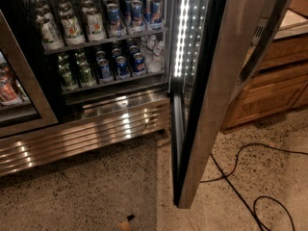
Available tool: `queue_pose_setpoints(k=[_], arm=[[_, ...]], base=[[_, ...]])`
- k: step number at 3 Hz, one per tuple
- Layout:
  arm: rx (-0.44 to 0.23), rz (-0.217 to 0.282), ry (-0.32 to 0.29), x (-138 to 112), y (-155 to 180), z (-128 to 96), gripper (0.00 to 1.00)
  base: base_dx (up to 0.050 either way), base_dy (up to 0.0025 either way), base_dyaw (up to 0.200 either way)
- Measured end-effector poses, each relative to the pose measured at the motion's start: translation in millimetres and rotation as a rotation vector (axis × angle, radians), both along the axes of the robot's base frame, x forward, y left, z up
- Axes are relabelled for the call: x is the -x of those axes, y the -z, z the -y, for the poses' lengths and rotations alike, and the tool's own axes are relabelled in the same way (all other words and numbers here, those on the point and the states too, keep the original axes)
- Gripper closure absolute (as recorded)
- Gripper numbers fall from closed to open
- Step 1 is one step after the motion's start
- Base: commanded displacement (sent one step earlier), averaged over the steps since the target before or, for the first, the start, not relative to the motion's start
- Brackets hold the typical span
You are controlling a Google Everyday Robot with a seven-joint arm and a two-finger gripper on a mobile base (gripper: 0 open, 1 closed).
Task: Close right fridge door
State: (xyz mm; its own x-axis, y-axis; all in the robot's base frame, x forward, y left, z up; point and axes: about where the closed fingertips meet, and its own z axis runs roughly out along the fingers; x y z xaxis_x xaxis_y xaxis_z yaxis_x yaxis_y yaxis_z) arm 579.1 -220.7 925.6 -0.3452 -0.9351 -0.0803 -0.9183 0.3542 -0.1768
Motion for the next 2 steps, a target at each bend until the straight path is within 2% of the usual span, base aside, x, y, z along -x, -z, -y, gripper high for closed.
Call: queue_pose_setpoints(k=[2], arm=[[0.0, 0.0, 0.0, 0.0, 0.0, 0.0, 1.0]], base=[[-0.027, -0.00226, 0.169]])
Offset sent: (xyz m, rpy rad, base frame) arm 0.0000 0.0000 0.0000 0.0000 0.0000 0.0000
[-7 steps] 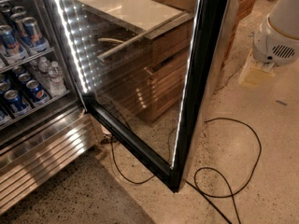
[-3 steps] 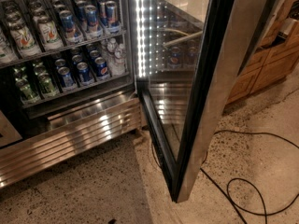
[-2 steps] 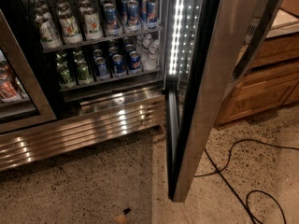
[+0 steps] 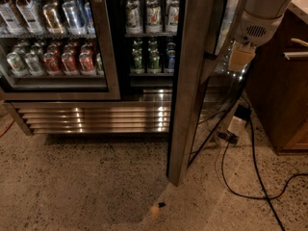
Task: Close right fridge door
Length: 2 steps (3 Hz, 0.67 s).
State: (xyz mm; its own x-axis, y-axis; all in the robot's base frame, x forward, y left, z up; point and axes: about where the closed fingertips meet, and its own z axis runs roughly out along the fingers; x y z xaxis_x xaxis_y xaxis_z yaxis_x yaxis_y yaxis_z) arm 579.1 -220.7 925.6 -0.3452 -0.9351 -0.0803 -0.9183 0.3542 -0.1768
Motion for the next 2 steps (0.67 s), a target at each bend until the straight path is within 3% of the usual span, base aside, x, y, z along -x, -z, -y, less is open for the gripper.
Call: queue_pose_setpoints(k=[1, 2], arm=[[0.0, 0.0, 0.0, 0.0, 0.0, 0.0, 1.0], [0.0, 0.0, 0.0, 0.0, 0.0, 0.0, 1.0]], base=[[0.04, 0.00237, 0.116], [0.047, -0.00004, 0.001]])
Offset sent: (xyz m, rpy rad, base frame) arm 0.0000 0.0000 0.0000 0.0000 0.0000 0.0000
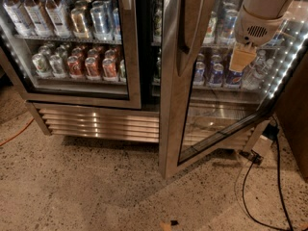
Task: Close right fridge door
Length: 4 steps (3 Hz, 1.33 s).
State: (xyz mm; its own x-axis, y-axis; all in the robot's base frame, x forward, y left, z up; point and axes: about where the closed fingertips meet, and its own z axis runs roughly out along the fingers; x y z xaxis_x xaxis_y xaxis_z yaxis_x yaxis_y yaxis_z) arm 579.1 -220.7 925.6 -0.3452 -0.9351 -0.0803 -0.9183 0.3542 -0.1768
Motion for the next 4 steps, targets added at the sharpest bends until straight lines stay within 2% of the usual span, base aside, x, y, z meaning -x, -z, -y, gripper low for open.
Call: queue_pose_setpoints(k=[4], arm=[[0.0, 0.0, 0.0, 0.0, 0.0, 0.0, 1.0]], base=[[0.05, 0.0, 0.0]])
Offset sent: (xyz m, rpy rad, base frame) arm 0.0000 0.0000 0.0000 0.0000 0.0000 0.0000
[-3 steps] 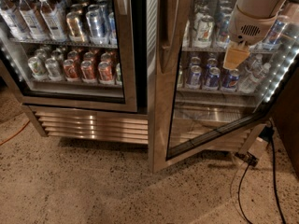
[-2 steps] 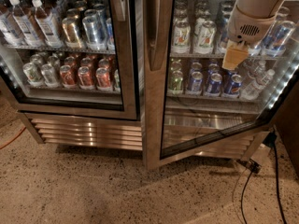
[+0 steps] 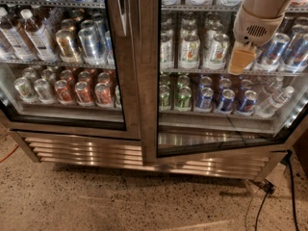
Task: Close right fridge door
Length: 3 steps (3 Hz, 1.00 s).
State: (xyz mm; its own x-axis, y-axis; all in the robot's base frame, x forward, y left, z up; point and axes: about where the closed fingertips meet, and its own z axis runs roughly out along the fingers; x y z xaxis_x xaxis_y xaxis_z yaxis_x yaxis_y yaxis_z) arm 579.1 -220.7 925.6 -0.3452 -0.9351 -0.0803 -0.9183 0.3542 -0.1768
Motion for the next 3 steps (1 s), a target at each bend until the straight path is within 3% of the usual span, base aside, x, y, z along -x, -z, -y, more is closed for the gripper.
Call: queue_pose_setpoints(k=[2, 3], arm=[[0.0, 0.0, 0.0, 0.0, 0.0, 0.0, 1.0], [0.0, 0.0, 0.0, 0.0, 0.0, 0.0, 1.0]], base=[[0.047, 0.00005, -0.001], [-0.049, 0.00005, 0.0]])
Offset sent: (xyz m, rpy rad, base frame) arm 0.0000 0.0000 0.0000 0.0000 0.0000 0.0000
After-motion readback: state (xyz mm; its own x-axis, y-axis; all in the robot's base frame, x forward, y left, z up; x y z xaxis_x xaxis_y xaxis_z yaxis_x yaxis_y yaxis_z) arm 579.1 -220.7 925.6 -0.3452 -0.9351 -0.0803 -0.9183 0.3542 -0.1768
